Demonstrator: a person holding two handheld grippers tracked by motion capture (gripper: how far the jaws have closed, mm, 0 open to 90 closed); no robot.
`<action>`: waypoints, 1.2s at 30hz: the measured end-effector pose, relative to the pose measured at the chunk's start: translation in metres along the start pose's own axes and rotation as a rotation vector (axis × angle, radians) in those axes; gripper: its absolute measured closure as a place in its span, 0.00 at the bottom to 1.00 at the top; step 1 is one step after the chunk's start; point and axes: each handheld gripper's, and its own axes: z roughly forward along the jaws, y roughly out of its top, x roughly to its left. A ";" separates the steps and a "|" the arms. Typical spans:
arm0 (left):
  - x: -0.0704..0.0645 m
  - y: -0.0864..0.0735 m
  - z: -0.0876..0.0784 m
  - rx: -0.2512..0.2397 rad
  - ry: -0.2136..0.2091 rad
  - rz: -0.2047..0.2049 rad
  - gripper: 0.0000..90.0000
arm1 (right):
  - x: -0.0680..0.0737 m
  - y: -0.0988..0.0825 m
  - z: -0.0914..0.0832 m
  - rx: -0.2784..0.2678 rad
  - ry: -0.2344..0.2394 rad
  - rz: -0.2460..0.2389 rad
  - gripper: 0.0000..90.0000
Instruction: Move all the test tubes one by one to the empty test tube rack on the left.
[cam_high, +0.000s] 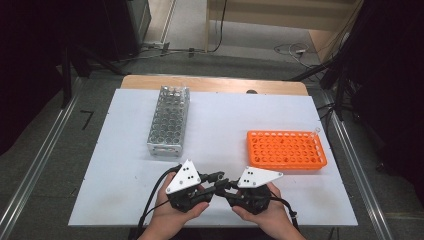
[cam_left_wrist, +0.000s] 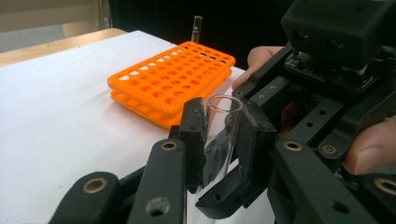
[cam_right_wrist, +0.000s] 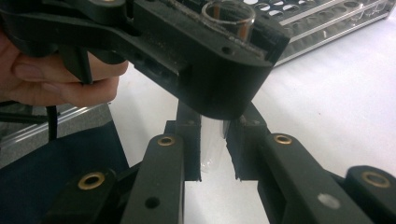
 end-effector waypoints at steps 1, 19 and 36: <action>0.000 0.000 0.000 -0.001 0.006 0.001 0.83 | 0.000 0.000 0.000 -0.001 0.001 0.002 0.82; 0.028 0.002 -0.011 -0.038 0.082 -0.057 0.84 | -0.026 -0.012 -0.026 -0.046 -0.064 0.008 0.13; 0.073 0.028 -0.021 -0.081 0.187 -0.085 0.84 | -0.058 -0.043 -0.079 -0.069 -0.190 0.067 0.00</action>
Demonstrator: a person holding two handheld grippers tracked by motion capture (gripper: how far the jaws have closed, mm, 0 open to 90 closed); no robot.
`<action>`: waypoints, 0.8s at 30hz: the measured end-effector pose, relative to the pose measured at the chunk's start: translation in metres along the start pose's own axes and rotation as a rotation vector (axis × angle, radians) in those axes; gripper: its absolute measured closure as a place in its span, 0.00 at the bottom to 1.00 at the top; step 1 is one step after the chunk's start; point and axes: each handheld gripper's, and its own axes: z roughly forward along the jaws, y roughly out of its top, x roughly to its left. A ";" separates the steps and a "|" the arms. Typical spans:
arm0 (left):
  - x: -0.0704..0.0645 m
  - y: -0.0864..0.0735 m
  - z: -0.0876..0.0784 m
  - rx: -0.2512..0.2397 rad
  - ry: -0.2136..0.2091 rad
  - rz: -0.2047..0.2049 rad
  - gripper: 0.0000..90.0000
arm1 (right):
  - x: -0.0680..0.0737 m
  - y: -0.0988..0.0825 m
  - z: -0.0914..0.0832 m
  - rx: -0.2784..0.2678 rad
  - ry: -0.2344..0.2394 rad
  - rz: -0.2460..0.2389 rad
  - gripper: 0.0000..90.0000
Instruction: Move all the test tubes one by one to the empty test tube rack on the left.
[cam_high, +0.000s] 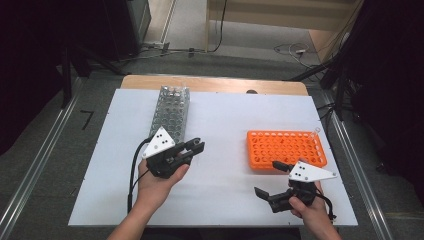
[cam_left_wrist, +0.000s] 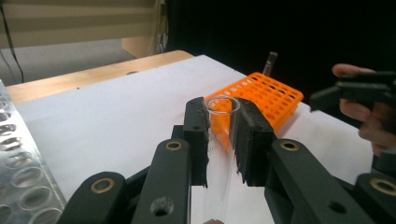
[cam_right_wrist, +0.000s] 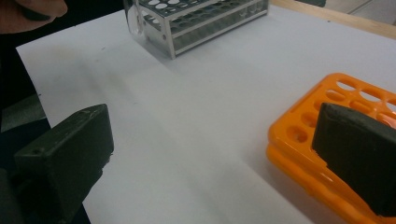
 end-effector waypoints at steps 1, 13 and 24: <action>0.003 0.002 0.001 -0.003 0.004 -0.003 0.84 | -0.001 -0.001 -0.002 -0.001 -0.005 0.007 0.00; 0.031 0.015 0.017 0.002 0.065 -0.013 0.84 | -0.010 -0.020 -0.018 0.015 -0.042 0.046 0.00; 0.059 0.031 0.036 -0.011 0.109 -0.024 0.84 | -0.016 -0.026 -0.021 0.021 -0.052 0.072 0.00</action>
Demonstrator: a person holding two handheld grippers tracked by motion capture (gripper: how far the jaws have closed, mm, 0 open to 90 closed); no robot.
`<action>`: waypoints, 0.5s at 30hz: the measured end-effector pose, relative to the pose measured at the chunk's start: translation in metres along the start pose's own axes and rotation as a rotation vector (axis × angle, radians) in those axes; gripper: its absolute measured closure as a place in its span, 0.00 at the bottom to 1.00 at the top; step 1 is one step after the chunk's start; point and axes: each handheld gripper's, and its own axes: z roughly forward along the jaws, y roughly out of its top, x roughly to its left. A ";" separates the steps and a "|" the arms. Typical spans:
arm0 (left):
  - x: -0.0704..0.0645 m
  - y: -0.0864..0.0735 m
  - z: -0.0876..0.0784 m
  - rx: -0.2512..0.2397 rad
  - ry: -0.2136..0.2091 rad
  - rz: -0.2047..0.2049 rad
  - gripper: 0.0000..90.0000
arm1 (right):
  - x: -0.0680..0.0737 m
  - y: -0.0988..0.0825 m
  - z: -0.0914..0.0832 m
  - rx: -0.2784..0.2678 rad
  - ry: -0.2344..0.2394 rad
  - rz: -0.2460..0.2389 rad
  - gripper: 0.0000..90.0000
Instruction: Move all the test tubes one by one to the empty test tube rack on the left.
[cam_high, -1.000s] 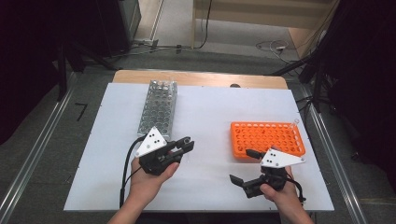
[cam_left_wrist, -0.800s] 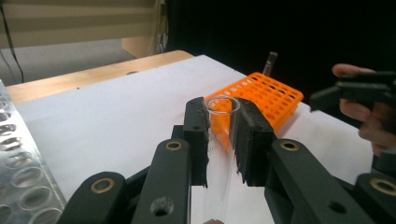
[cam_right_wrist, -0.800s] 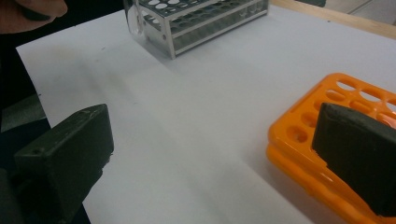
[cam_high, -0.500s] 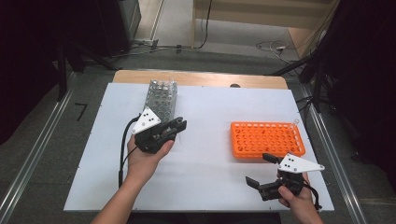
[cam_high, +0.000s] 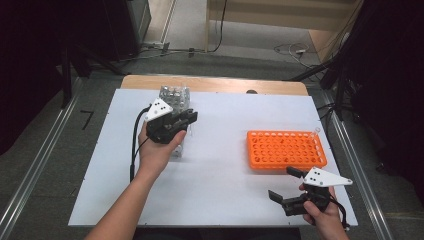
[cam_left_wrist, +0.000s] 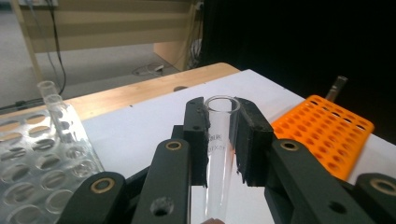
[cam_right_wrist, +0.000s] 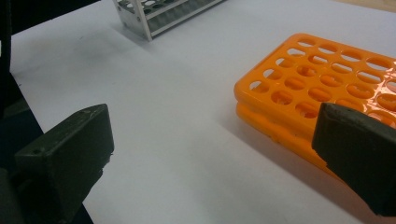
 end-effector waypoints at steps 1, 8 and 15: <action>0.002 0.002 0.001 -0.001 0.010 0.003 0.84 | 0.000 0.000 0.000 0.000 0.001 -0.001 0.00; 0.021 0.012 0.010 -0.006 0.044 -0.020 0.84 | 0.002 0.001 0.000 -0.010 -0.012 -0.008 0.00; 0.036 0.018 0.019 -0.008 0.091 -0.013 0.84 | -0.002 -0.001 0.001 -0.014 -0.034 0.002 0.00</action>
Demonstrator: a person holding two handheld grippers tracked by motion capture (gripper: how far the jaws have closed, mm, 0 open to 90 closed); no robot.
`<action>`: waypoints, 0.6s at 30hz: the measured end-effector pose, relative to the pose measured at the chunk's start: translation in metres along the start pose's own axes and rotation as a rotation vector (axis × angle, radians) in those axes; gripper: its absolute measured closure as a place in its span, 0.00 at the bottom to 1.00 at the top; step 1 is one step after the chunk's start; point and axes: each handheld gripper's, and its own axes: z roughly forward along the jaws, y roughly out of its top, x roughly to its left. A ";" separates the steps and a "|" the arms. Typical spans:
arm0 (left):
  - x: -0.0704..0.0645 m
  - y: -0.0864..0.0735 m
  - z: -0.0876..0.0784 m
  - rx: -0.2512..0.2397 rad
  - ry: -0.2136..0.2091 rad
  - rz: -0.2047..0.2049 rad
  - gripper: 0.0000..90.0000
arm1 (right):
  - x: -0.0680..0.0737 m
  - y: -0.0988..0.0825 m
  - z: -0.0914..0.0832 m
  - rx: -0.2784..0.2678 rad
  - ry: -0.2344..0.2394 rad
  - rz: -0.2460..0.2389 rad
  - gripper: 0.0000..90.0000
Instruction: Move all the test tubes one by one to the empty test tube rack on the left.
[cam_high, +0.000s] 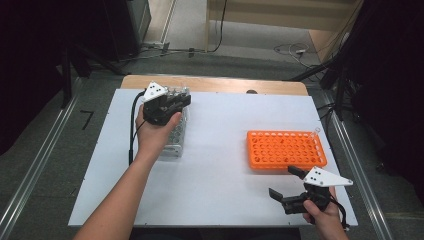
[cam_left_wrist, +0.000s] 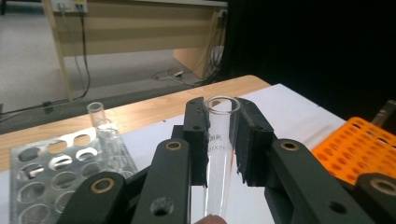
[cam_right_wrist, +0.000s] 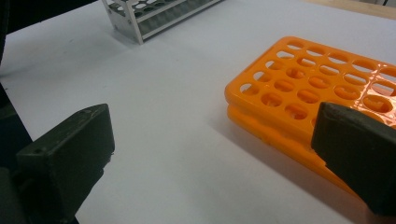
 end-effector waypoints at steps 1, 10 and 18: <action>0.002 0.001 0.002 -0.005 0.004 0.000 0.84 | -0.001 0.000 0.000 0.001 -0.011 -0.001 0.00; 0.024 0.008 0.025 -0.025 0.083 -0.004 0.84 | -0.004 -0.001 -0.001 -0.009 -0.011 0.011 0.00; 0.041 0.000 0.049 -0.024 0.172 -0.002 0.84 | -0.004 -0.001 -0.002 -0.013 -0.001 0.015 0.00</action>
